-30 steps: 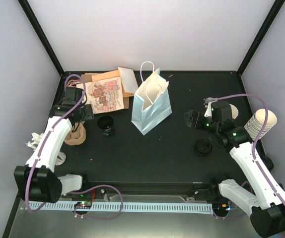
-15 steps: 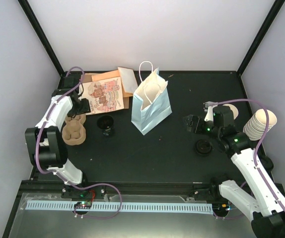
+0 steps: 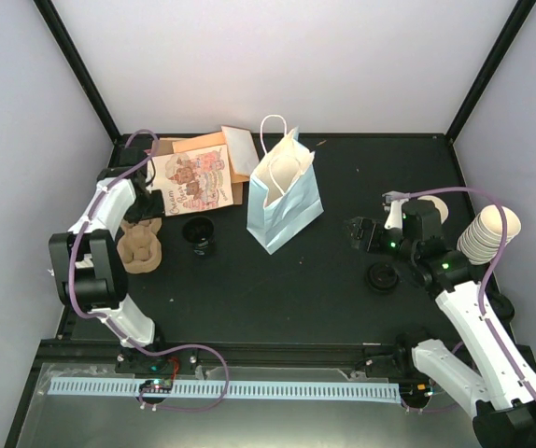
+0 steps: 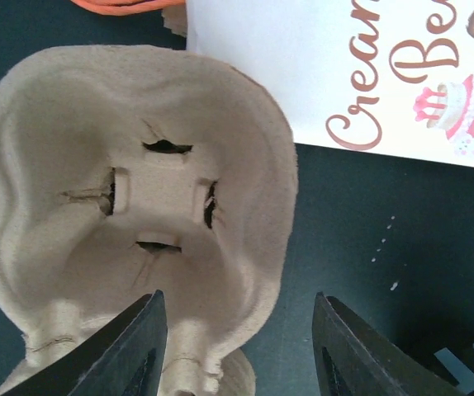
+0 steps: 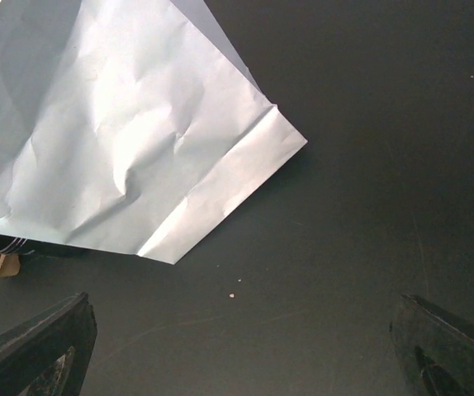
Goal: Pack the takeout coffee
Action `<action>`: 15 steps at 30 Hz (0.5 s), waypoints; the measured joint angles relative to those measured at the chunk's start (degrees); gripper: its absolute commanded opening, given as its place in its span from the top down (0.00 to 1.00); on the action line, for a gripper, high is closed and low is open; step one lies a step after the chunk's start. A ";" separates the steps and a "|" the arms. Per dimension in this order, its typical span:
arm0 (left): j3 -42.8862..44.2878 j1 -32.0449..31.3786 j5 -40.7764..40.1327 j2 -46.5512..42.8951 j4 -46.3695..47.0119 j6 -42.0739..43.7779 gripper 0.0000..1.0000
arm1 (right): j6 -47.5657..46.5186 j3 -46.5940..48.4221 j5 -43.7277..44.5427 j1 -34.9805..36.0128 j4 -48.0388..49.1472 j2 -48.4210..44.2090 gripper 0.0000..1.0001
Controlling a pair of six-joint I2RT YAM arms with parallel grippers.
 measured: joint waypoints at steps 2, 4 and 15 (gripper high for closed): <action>0.00 0.70 0.07 0.00 0.00 0.20 0.51 | 0.00 0.00 -0.24 -0.02 0.00 -0.26 0.00; 0.00 1.29 0.44 0.00 0.02 0.31 0.52 | 0.00 0.00 -0.48 -0.02 0.02 -0.31 0.00; 0.02 2.14 2.16 0.33 0.02 0.83 0.53 | -0.02 -0.02 -1.36 -0.02 0.02 -0.17 0.00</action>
